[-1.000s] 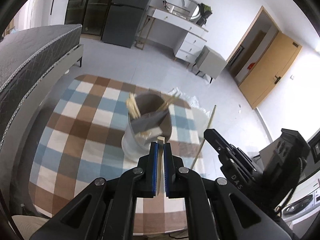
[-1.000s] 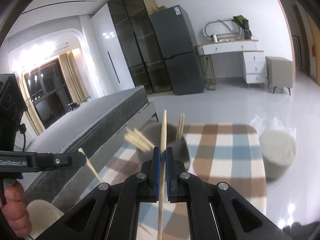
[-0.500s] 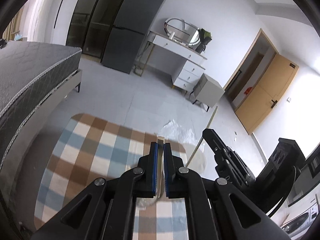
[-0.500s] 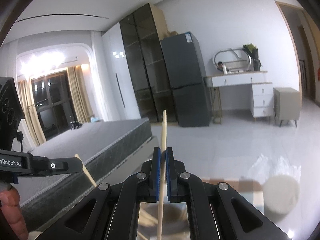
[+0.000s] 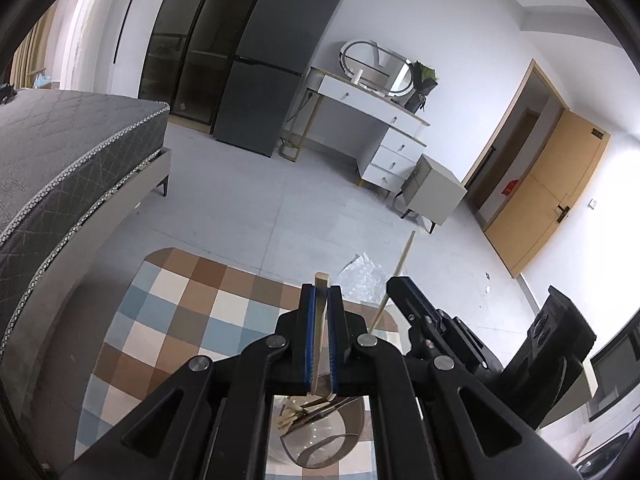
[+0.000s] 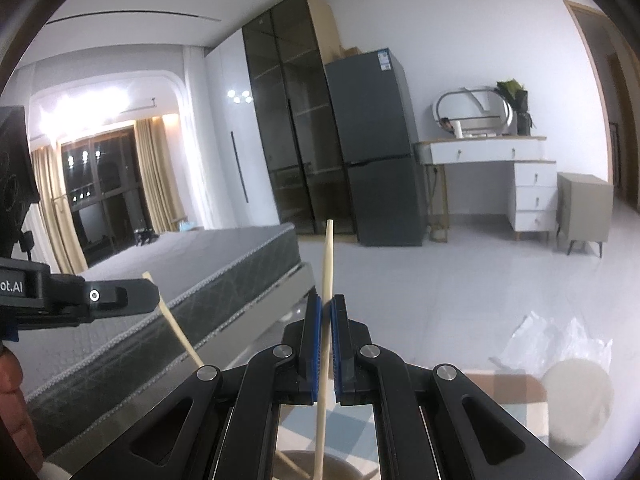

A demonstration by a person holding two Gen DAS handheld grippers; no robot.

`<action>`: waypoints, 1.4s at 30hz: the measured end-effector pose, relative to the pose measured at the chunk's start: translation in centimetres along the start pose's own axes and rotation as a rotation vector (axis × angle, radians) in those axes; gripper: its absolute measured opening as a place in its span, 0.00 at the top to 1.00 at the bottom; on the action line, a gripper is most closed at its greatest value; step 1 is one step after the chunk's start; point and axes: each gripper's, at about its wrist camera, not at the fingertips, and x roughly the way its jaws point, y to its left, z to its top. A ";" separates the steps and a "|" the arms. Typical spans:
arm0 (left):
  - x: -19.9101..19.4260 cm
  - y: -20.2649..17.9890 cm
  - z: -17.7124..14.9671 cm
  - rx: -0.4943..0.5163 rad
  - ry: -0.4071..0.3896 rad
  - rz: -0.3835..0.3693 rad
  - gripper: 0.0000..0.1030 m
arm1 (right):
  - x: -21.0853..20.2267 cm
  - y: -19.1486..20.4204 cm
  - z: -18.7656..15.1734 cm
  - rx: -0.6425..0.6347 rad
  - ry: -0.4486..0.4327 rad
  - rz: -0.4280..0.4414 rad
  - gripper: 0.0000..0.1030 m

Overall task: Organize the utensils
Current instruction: 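Lower both chopsticks into the holder and open both tools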

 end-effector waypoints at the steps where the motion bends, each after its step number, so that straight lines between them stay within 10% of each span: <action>1: 0.2 0.0 0.0 0.000 0.005 -0.001 0.99 | 0.2 -0.2 0.0 0.001 0.003 0.000 0.96; 21: 2.0 -0.2 -3.1 0.014 0.120 0.013 0.99 | -0.3 -0.5 -3.7 -0.106 0.068 0.033 0.96; 34: 3.4 -0.4 -5.0 0.025 0.332 -0.024 0.99 | -1.2 -0.4 -6.1 -0.151 0.242 0.029 0.93; 42: -1.9 -1.3 -5.0 0.054 0.218 0.056 0.63 | -8.4 -1.5 -6.0 -0.019 0.175 -0.043 0.81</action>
